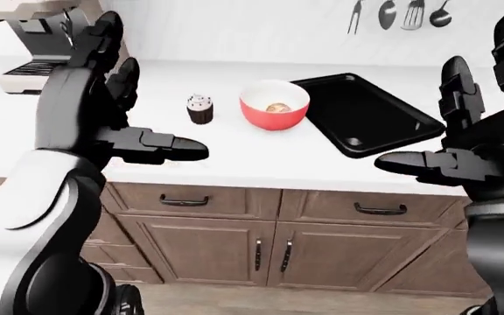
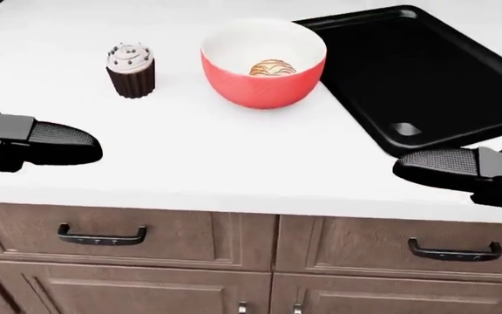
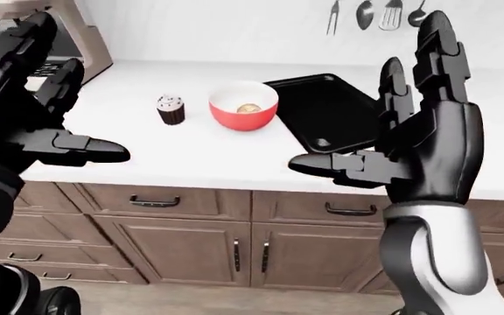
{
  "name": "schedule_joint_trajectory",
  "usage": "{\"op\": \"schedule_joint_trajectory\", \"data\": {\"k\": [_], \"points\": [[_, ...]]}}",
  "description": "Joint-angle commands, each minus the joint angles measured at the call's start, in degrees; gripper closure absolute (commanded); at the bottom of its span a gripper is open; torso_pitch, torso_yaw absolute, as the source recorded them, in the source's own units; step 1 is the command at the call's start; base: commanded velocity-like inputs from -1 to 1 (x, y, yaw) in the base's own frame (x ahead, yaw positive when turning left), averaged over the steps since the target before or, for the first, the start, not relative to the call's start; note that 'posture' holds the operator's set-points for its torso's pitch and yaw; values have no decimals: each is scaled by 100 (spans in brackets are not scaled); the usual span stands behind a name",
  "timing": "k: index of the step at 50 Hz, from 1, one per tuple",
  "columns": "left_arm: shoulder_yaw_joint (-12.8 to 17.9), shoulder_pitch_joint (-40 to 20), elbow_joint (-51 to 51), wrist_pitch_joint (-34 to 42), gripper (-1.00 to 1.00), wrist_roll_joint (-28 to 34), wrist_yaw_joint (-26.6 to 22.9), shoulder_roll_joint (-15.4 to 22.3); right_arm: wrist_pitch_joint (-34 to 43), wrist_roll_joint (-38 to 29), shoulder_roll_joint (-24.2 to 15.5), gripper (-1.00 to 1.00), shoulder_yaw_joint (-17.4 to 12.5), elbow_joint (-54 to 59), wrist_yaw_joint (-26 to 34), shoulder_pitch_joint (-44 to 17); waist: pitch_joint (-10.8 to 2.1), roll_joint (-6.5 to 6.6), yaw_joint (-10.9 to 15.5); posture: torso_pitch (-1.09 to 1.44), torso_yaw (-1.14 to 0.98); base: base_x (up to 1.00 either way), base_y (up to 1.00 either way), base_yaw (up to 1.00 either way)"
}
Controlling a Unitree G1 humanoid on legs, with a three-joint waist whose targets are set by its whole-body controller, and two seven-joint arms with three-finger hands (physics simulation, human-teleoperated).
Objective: Pick up the bowl with donut and place it on the tray. Pick up the cupcake and place it on the tray.
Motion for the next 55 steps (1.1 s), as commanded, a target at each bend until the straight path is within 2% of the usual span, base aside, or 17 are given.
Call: {"op": "schedule_joint_trajectory", "data": {"k": [1, 2, 3, 5, 7, 13, 16, 17, 19, 21, 25, 27, 30, 40, 44, 49, 55], "points": [[4, -91, -10, -57, -100, -101, 66, 29, 11, 155, -98, -100, -72, -20, -115, -109, -63, -79, -26, 0, 0, 34, 0, 0], [7, -80, -21, -56, -100, -128, 85, 45, 48, 222, -129, -100, -85, -35, -170, -144, -117, -294, -41, 0, 0, 26, 0, 0], [8, -68, -16, -68, -100, -149, 98, 56, 36, 244, -157, -100, -78, -23, -186, -143, -144, -173, -82, 0, 0, 22, 0, 0], [31, -86, 9, -73, -100, -199, 116, 96, 47, 302, -212, -100, -69, -13, -239, -175, -114, -224, -85, 0, 0, 21, 0, 0], [61, -95, 32, -81, -100, -248, 137, 126, 95, 392, -257, -100, -85, -27, -302, -218, -152, -151, -114, 0, 0, 22, 0, 0], [55, -40, 26, -118, -100, -392, 262, 144, 240, 854, -496, -100, -195, -87, -605, -399, -11, 187, -208, 0, 0, 29, 0, 0], [53, -16, 33, -153, -100, -447, 305, 165, 187, 1031, -605, -100, -179, -90, -729, -414, -99, 594, -252, 0, 0, 27, 0, 0], [68, -31, 42, -146, -100, -472, 315, 185, 230, 1121, -665, -100, -171, -113, -806, -471, -48, 432, -225, 0, 0, 0, 0, 0], [37, 37, 96, -261, -100, -480, 322, 216, 226, 1270, -771, -100, -150, -105, -875, -562, -21, 534, -237, 0, 0, 0, 0, 0], [62, -4, 64, -191, -100, -530, 358, 221, 215, 1241, -917, -100, -68, -97, -838, -614, 63, 468, -238, 0, 0, 0, 0, 0], [9, -7, 53, -184, -100, -573, 415, 223, 546, 1292, -1241, -100, -70, -199, -824, -895, 160, 212, -203, 0, 0, 0, 0, 0], [19, -10, 78, -199, -100, -590, 412, 244, 754, 1287, -1449, -100, -11, -225, -812, -1103, 96, -53, -164, 0, 0, 0, 0, 0], [100, -108, 55, -75, -100, -667, 441, 273, 1207, 1348, -1659, -100, 144, -267, -840, -1553, -6, 75, -136, 0, 0, 0, 0, 0], [331, -112, 47, -38, -100, -961, 534, 424, 2042, 1502, -2381, -100, 1029, -274, -953, -2636, -24, 194, -149, 0, 0, 0, 0, 0], [329, -52, 32, -74, -100, -1054, 612, 436, 2226, 1326, -2680, -100, 1625, -274, -812, -2952, 12, 209, -149, 0, 0, 0, 0, 0], [270, -46, 29, -91, -100, -1140, 700, 445, 2633, 318, -2809, -100, 2872, -274, -285, -3478, 45, 232, -167, 0, 0, 0, 0, 0], [375, -50, 81, -102, -100, -1268, 723, 520, 2919, -2643, -2575, -100, 4590, -125, 1280, -3569, 65, 259, -167, 0, 0, 0, 0, 0]]}}
